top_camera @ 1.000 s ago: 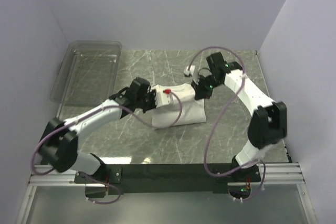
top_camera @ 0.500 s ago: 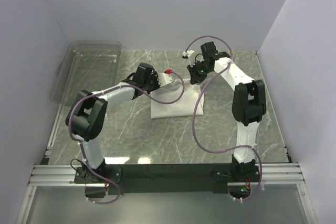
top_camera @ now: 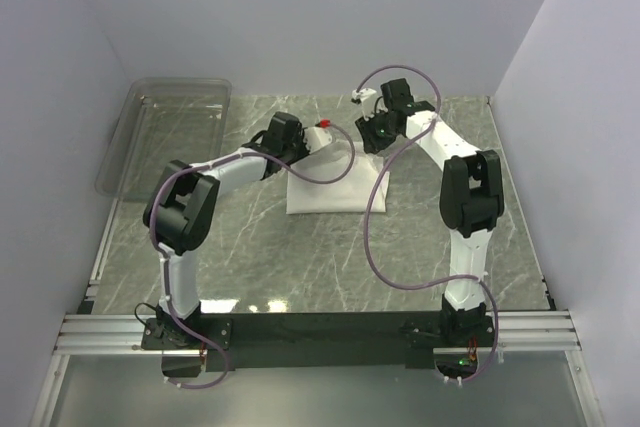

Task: Fold and stack the t-shirts
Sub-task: Fold the tshirt, then neatly place the folded tshirt to the corner

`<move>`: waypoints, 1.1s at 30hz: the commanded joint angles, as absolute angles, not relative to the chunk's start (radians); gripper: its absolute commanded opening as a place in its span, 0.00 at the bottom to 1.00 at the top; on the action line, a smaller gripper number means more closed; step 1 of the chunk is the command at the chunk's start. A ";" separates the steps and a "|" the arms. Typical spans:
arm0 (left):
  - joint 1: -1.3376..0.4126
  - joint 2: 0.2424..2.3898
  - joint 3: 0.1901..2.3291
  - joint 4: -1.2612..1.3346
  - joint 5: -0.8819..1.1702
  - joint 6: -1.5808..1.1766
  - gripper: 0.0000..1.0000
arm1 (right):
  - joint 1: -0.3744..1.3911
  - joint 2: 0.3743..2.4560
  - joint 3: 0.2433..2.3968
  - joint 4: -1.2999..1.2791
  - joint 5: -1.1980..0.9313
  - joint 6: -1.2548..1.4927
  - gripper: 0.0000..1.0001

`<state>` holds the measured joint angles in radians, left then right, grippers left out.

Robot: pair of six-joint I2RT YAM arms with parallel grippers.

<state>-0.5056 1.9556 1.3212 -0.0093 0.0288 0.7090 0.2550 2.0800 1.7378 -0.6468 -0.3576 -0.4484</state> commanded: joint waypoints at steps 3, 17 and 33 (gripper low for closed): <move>-0.503 1.985 1.456 0.050 -0.216 0.528 0.78 | 0.250 1.985 1.611 -0.321 -0.089 -0.241 0.58; -0.486 1.870 1.565 -0.175 0.110 0.062 0.67 | 0.236 2.043 1.733 -0.662 -0.755 -0.336 0.09; -0.443 2.062 1.440 -0.120 0.147 -0.143 0.43 | 0.199 2.149 1.703 -0.558 -0.289 -0.100 0.16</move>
